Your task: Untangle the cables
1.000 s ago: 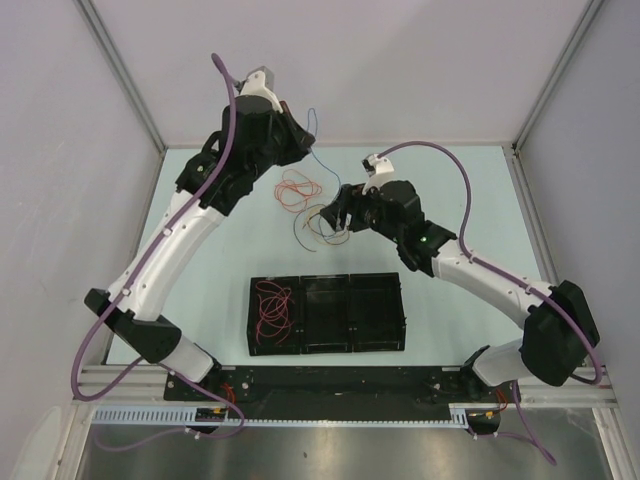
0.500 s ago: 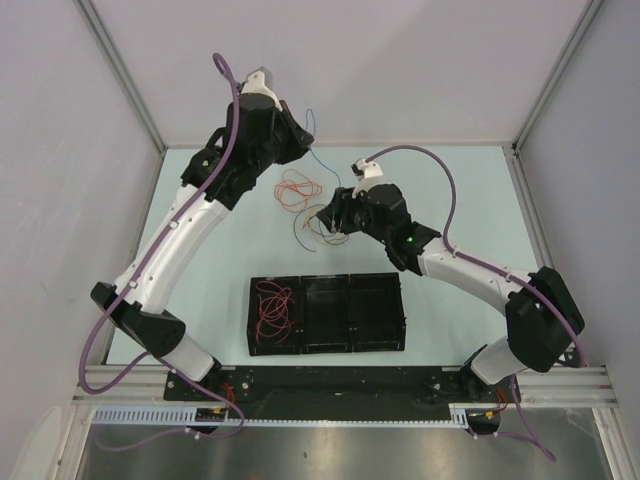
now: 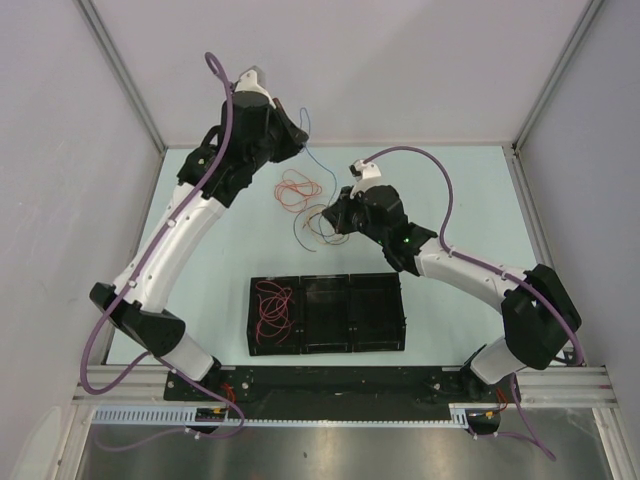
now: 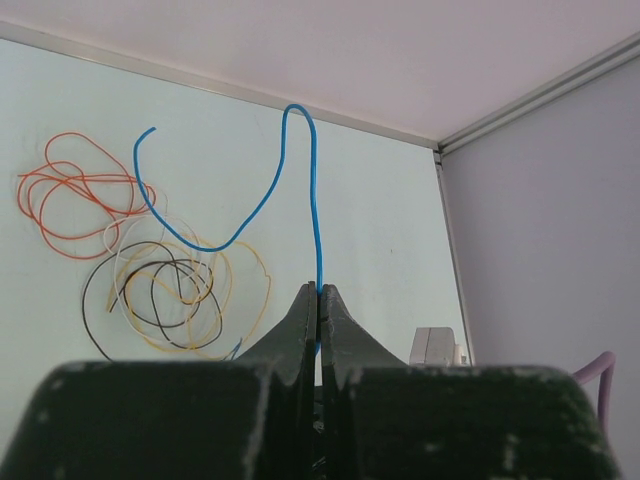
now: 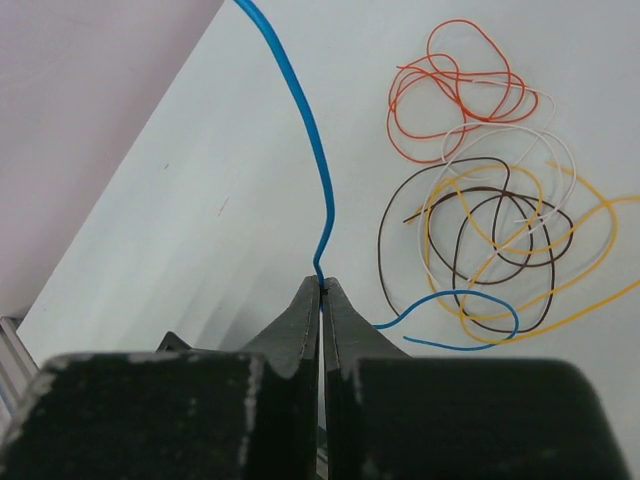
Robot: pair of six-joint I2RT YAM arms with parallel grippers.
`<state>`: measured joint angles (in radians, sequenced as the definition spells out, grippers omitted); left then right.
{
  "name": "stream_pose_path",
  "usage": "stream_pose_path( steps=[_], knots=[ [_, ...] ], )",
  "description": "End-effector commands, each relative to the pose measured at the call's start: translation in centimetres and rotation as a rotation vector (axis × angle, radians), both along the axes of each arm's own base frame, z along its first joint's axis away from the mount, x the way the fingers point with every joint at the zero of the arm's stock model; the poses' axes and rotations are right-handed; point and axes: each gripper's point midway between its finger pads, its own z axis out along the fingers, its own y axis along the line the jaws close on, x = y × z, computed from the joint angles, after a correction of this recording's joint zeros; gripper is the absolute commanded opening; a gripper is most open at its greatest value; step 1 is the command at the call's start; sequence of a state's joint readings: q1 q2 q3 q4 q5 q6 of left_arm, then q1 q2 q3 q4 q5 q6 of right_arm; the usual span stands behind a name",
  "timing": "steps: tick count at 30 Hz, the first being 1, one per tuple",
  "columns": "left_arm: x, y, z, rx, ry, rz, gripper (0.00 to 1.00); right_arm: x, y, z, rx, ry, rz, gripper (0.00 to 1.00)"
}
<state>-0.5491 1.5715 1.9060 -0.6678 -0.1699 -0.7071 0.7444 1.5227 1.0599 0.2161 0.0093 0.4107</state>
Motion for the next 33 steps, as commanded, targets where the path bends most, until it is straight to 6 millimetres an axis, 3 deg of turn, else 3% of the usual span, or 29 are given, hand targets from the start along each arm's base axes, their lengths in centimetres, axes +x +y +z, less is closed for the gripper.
stream_pose_path(
  steps=[1,4,8,9,12,16,23,27,32,33],
  knots=[
    [0.0,0.7,0.9,-0.021,-0.019,0.002,0.0,-0.1,0.3,3.0,0.051,-0.055,0.003,0.0],
    [0.5,1.1,-0.1,-0.007,-0.001,0.01,0.0,-1.1,0.1,5.0,0.076,-0.077,0.033,0.0],
    [1.1,1.0,-1.4,0.013,0.019,-0.01,0.0,-3.3,-0.4,9.6,0.136,-0.139,0.101,0.0],
    [1.0,0.5,-1.8,0.019,0.029,-0.038,0.0,-4.3,-0.6,11.9,0.172,-0.175,0.133,0.0],
    [0.3,-1.1,-2.3,0.006,0.036,-0.146,0.0,-6.3,-0.9,16.0,0.218,-0.233,0.209,0.0],
    [-1.0,-1.7,-4.2,0.007,0.078,-0.207,0.0,-8.8,-1.7,22.6,0.277,-0.345,0.282,0.0],
    [-2.9,-1.8,-5.4,0.002,0.086,-0.27,0.0,-12.4,-3.2,30.7,0.343,-0.503,0.359,0.0],
    [-3.9,-2.5,-5.4,-0.019,0.087,-0.323,0.0,-12.6,-3.2,31.5,0.336,-0.511,0.366,0.0],
    [-5.8,-3.0,-5.2,-0.044,0.113,-0.383,0.0,-12.7,-3.1,30.5,0.329,-0.479,0.363,0.0],
    [-6.5,-3.0,-5.0,-0.052,0.117,-0.4,0.0,-12.5,-3.1,29.5,0.311,-0.448,0.353,0.0]
  ],
)
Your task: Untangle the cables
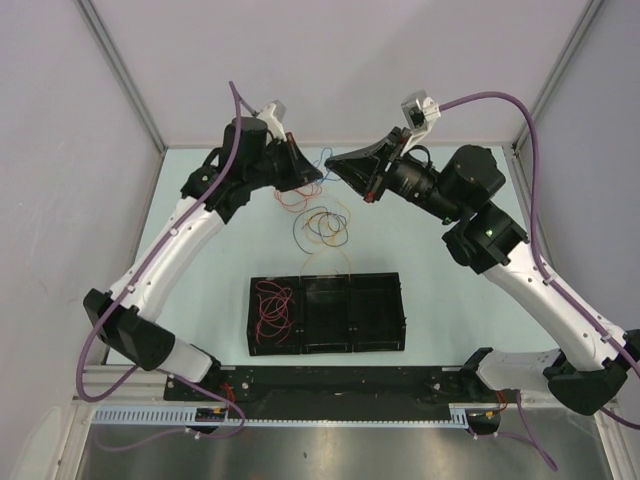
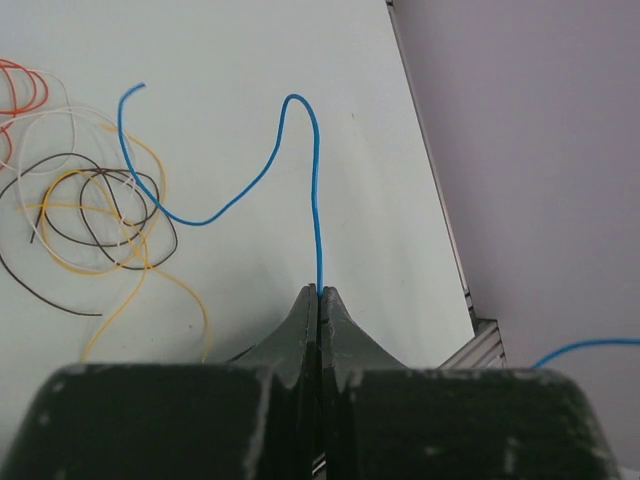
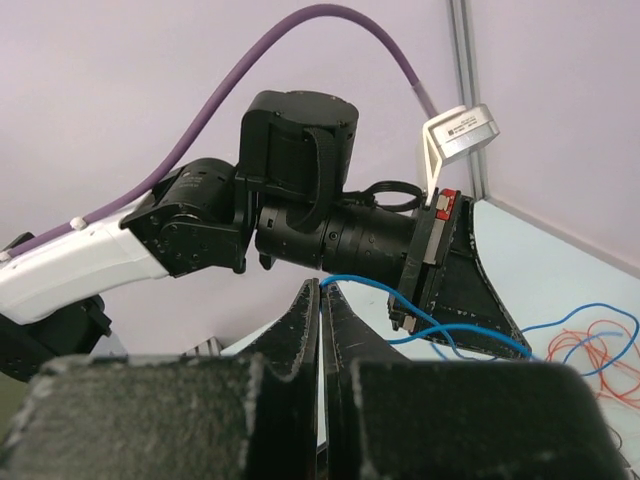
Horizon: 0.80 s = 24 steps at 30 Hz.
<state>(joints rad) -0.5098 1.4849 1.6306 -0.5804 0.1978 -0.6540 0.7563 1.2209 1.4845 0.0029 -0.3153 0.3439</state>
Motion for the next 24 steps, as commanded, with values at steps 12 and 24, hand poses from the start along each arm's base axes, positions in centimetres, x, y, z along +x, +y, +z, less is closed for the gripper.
stream_pose_path(
  steps=[12,24],
  knots=[
    [-11.5,-0.1,-2.4,-0.041,0.167,-0.2,0.0,-3.0,-0.2,-4.3,-0.068,0.181,0.002,0.0],
    [-20.2,0.3,-7.5,-0.096,0.343,-0.236,0.0,-6.2,0.6,-11.5,-0.206,0.33,-0.003,0.0]
  ],
)
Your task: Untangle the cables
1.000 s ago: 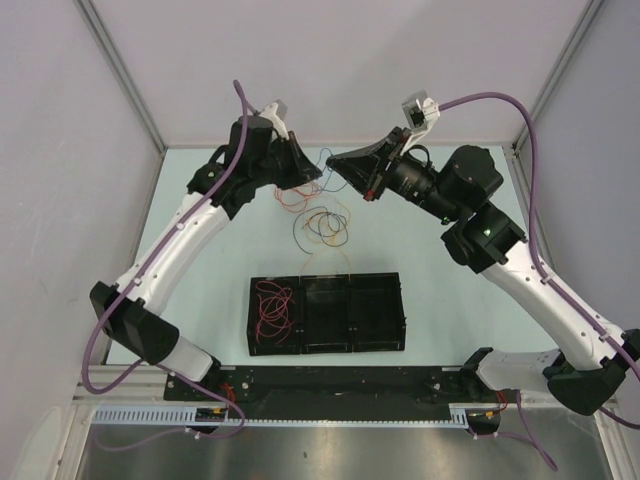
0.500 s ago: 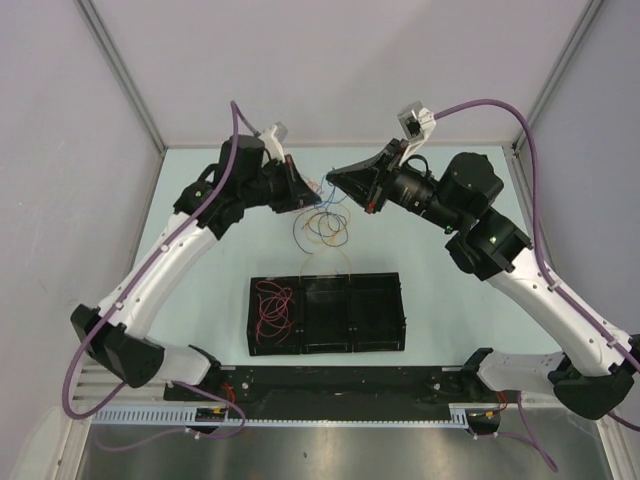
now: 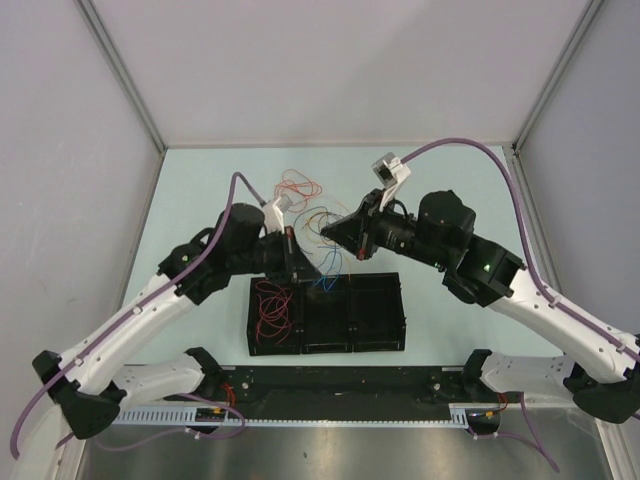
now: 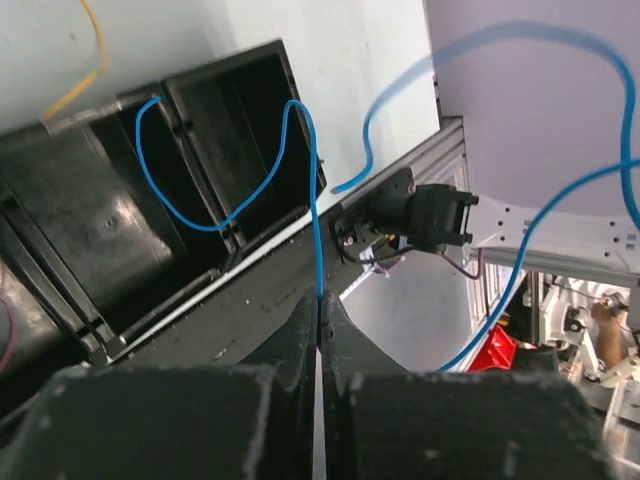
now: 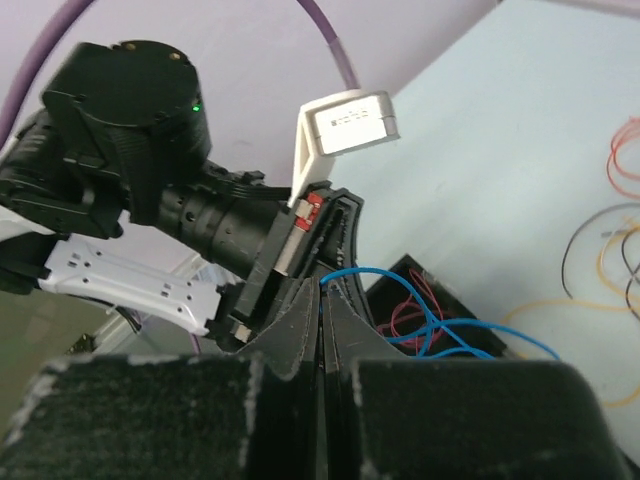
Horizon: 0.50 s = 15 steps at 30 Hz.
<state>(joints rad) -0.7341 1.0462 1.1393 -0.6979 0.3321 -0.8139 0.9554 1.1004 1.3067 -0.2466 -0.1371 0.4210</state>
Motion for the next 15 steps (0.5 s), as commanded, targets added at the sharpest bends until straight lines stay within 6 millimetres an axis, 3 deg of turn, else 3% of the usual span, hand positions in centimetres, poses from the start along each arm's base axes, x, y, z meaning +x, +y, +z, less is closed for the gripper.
stream_pose_path(
  steps=[1,7,11,15],
  knots=[
    [-1.8,0.2,-0.7,-0.054,0.066,0.031,0.0,-0.8,-0.4,-2.3,-0.039,0.053,-0.031,0.0],
    [-3.4,0.0,-4.9,-0.035,0.154,0.017,0.0,-1.8,-0.1,-6.7,-0.105,0.122,-0.037,0.0],
    [-3.7,-0.8,-7.0,-0.04,0.179,0.003,0.0,-1.9,0.5,-8.6,-0.121,0.151,-0.03,0.0],
    [-3.4,-0.4,-9.3,0.031,0.197,0.026,0.0,-1.9,1.3,-10.1,-0.142,0.172,-0.006,0.0]
  ],
)
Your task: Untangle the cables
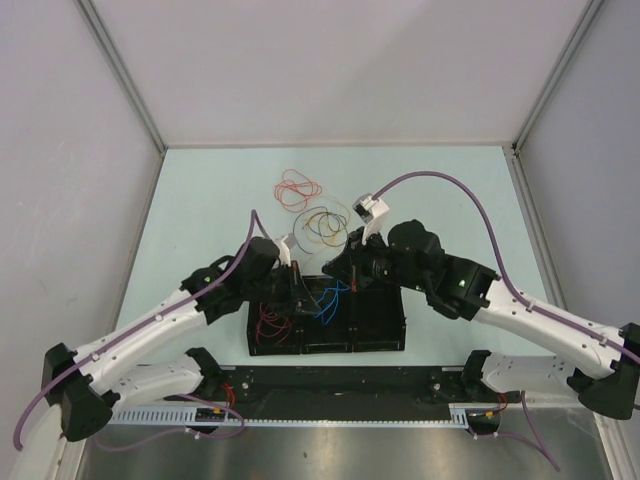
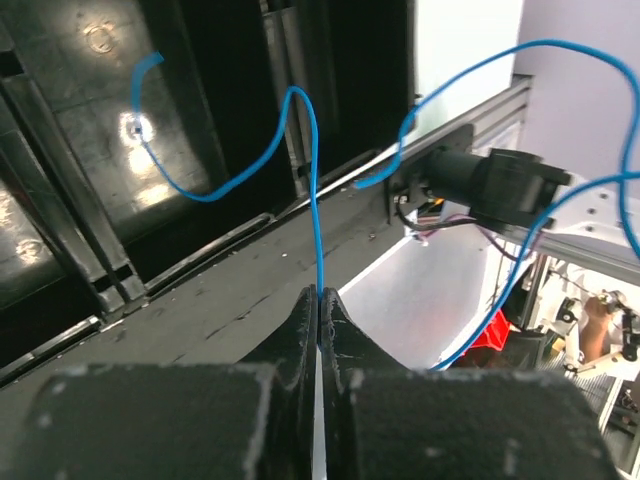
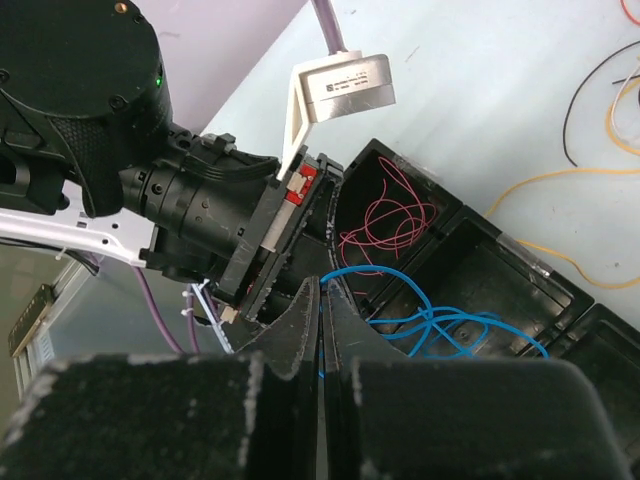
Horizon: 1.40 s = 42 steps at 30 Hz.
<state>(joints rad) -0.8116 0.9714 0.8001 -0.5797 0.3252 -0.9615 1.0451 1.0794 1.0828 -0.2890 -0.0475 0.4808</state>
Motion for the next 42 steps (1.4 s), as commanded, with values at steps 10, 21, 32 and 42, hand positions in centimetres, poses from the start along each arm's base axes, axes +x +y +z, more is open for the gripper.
stream_pose_path(
  steps=[10,21,32,42],
  knots=[
    [1.4,0.0,-2.3,0.095,-0.012,0.021,0.16,-0.1,2.9,-3.5,-0.004,0.063,0.067,0.0],
    [2.6,2.8,-0.5,0.238,-0.09,0.095,0.57,-0.6,3.9,-7.8,-0.035,0.125,0.105,0.0],
    [3.9,5.8,1.7,0.392,-0.166,0.147,0.61,0.5,3.5,-12.2,-0.1,0.179,0.094,0.0],
    [5.6,7.4,3.1,0.435,-0.272,0.223,0.6,2.5,4.4,-17.3,-0.16,0.263,0.082,0.0]
  ],
)
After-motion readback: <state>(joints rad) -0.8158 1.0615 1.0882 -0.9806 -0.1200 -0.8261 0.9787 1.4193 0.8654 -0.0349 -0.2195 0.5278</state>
